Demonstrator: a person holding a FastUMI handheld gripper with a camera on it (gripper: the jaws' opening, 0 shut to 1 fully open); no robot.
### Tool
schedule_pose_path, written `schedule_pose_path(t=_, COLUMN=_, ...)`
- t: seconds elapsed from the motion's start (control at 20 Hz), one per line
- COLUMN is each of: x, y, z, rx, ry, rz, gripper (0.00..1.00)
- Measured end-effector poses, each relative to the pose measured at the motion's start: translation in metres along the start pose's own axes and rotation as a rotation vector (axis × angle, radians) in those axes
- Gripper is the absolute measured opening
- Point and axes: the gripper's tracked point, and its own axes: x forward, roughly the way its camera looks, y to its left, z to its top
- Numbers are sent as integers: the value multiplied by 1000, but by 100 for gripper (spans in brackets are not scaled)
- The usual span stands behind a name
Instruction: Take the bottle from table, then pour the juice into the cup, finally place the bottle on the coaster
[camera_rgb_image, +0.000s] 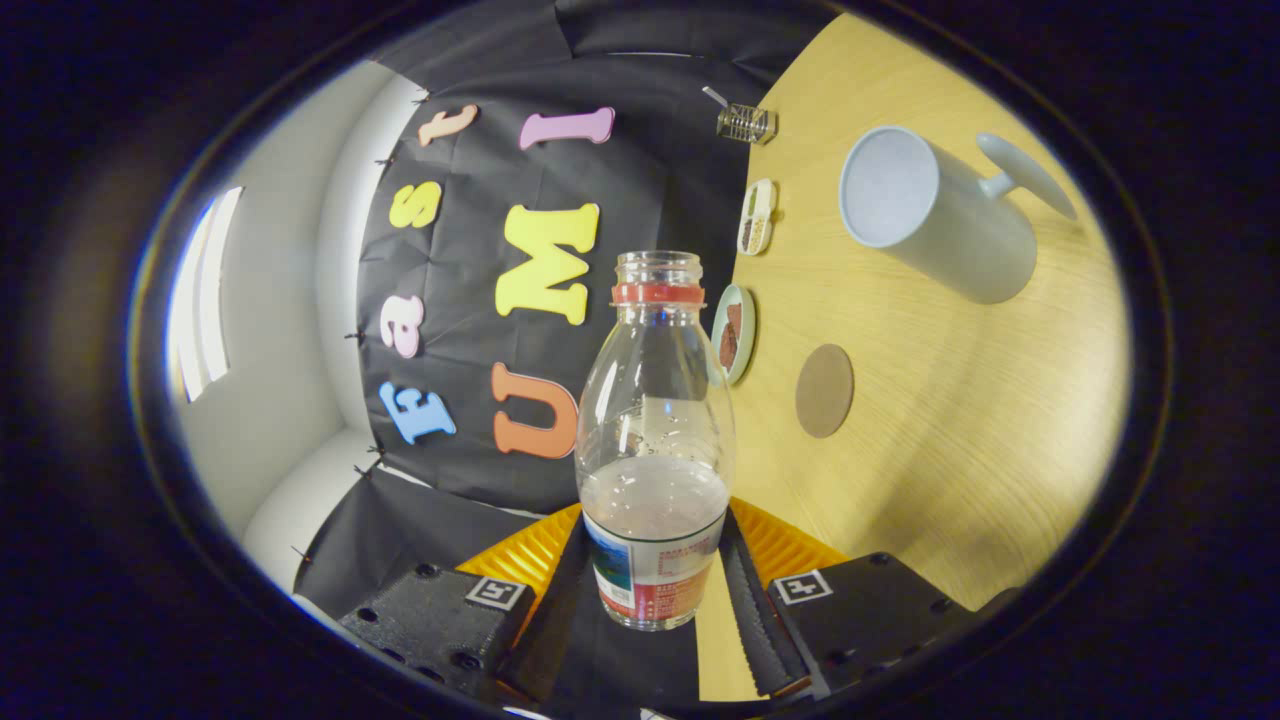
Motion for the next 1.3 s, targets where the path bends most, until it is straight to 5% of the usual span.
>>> schedule_pose_path(t=0.45, x=5, y=-5, z=10, rx=163, ry=-51, rz=-1, gripper=75)
schedule_pose_path(t=1.3, x=20, y=-1, z=34, rx=282, ry=-87, rz=14, gripper=75)
